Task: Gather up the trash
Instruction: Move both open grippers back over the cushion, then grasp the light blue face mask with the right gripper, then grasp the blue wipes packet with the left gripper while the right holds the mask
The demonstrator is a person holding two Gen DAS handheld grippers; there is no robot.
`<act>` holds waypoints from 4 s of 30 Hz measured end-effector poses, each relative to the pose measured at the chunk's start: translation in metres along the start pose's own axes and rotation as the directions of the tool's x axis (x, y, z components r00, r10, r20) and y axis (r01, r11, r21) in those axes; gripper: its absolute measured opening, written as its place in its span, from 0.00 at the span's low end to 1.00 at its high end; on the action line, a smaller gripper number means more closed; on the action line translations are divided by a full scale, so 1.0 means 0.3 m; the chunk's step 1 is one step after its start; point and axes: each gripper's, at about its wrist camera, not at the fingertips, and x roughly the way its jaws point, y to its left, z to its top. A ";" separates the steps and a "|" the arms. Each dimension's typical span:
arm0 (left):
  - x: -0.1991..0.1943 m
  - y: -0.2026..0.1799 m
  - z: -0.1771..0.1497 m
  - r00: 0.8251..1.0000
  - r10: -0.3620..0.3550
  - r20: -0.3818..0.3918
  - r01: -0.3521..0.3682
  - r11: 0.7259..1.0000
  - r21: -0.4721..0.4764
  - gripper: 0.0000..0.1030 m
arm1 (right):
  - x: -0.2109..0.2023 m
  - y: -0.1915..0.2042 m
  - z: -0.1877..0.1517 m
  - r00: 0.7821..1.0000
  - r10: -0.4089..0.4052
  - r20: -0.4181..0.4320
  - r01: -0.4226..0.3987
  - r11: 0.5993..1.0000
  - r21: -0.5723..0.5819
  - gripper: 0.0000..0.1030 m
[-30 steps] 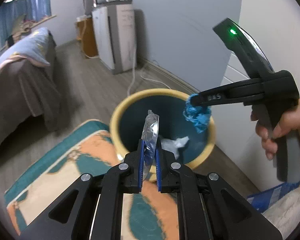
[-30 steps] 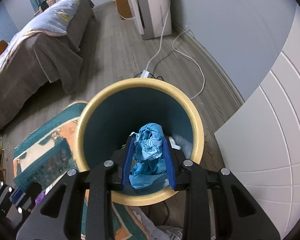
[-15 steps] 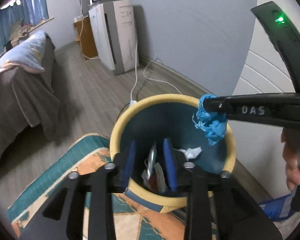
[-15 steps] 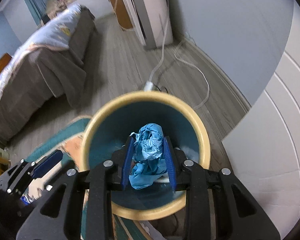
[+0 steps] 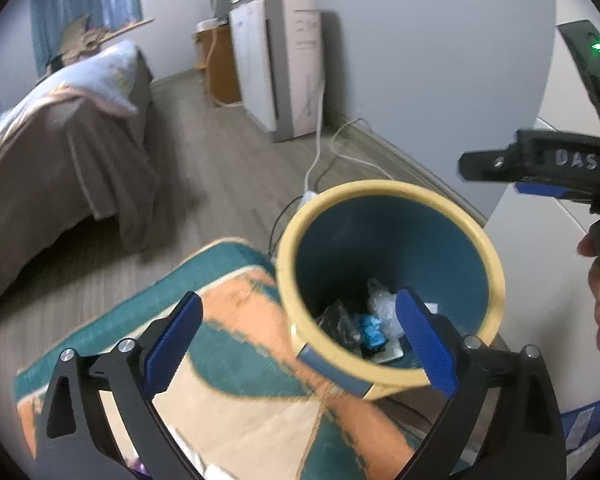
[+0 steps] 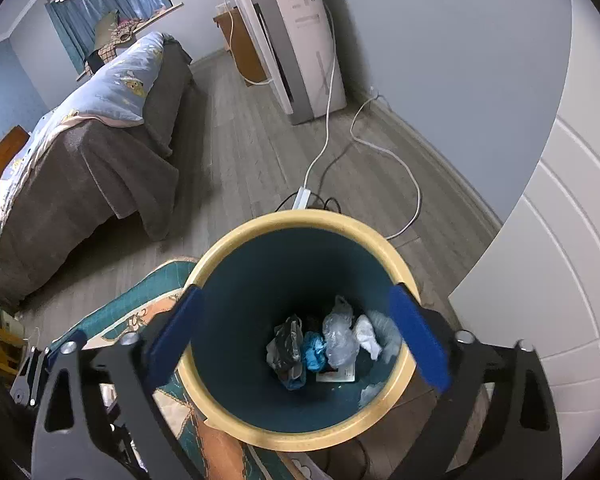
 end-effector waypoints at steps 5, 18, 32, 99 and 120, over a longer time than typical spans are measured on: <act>-0.089 0.071 -0.028 0.999 0.041 0.013 -0.040 0.999 -0.037 0.94 | -0.045 0.068 -0.020 0.999 -0.025 0.022 0.027 0.997 -0.068 0.94; -0.507 0.259 -0.157 0.977 0.181 0.110 -0.169 0.979 -0.111 0.95 | -0.232 0.363 -0.226 0.992 -0.064 0.105 0.085 0.974 -0.210 0.94; -0.738 0.476 -0.443 0.947 0.313 0.070 -0.281 0.914 -0.291 0.95 | -0.144 0.561 -0.566 0.991 0.001 -0.130 -0.034 0.967 -0.254 0.94; -0.196 0.790 -0.613 0.901 0.207 -0.382 -0.369 0.829 -0.420 0.71 | -0.021 0.793 -0.462 0.949 0.067 -0.309 -0.215 0.853 -0.476 0.08; -0.171 0.771 -0.695 0.803 0.309 -0.509 -0.539 0.741 -0.400 0.82 | -0.017 0.819 -0.465 0.937 0.103 -0.335 -0.265 0.833 -0.485 0.08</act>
